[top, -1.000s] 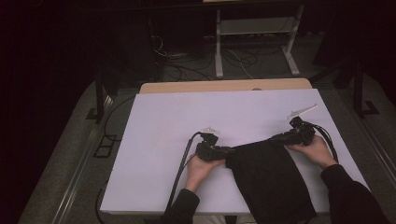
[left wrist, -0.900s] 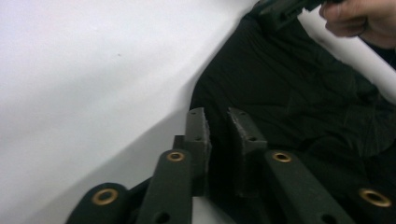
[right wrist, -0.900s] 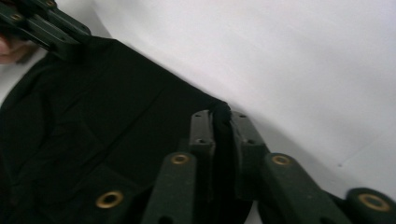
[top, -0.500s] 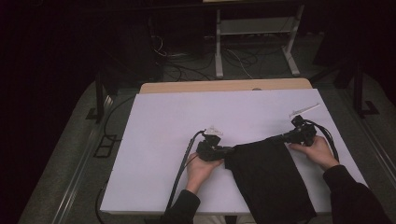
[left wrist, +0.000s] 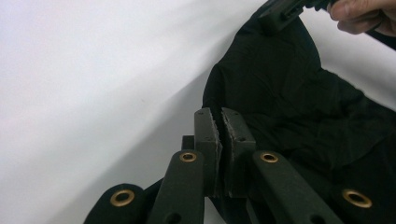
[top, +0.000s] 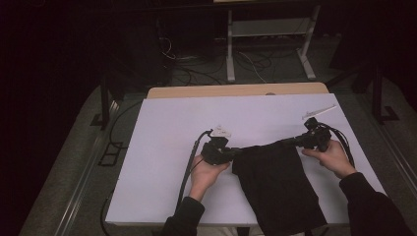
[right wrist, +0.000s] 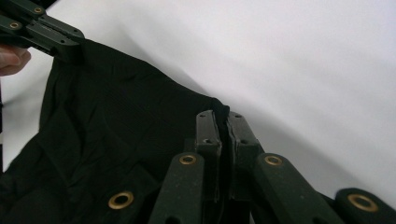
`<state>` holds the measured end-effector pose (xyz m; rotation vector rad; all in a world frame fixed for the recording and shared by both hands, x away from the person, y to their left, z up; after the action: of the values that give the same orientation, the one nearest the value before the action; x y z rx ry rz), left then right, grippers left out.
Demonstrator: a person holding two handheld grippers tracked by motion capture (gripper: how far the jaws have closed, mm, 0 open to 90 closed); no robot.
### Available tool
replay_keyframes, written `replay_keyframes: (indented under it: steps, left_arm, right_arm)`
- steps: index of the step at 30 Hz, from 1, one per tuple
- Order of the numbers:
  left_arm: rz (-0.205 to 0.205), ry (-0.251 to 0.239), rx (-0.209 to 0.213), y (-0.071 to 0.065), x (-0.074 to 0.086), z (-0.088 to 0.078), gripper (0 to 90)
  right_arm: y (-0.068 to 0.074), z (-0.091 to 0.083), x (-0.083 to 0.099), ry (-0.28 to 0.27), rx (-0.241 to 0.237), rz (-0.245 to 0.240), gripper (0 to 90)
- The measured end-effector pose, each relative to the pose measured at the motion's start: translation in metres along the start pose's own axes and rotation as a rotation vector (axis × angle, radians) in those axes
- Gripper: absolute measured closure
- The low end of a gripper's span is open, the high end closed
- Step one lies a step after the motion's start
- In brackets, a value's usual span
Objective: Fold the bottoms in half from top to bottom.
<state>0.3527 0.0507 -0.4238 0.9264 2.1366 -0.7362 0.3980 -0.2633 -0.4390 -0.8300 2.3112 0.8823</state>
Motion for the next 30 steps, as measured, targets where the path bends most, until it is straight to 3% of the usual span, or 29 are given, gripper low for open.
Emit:
replay_keyframes:
  steps: [10,19,23,30]
  left_arm:
    - [0.054,-0.022,-0.065,0.01,-0.019,-0.025,84.9]
    - [0.08,-0.012,-0.114,0.029,-0.031,-0.036,84.9]
    - [0.12,0.018,-0.145,0.039,-0.041,-0.039,84.9]
    - [0.103,-0.006,-0.158,0.061,-0.055,-0.046,85.0]
  right_arm:
    - [0.014,-0.001,-0.025,-0.037,0.012,-0.038,83.7]
    - [0.022,0.006,-0.042,-0.055,0.027,-0.041,83.7]
    - [0.025,0.01,-0.053,-0.05,0.05,-0.033,83.7]
    - [0.029,0.011,-0.072,-0.081,0.062,-0.011,83.7]
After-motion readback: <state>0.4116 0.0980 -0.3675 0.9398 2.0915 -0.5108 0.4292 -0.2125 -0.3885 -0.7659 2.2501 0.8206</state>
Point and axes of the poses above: each handheld gripper's, and its own axes: z roughly forward along the jaws, x roughly out of its underside, y roughly to its left, the point moved 2 cm from there along z, roughly forward along the jaws
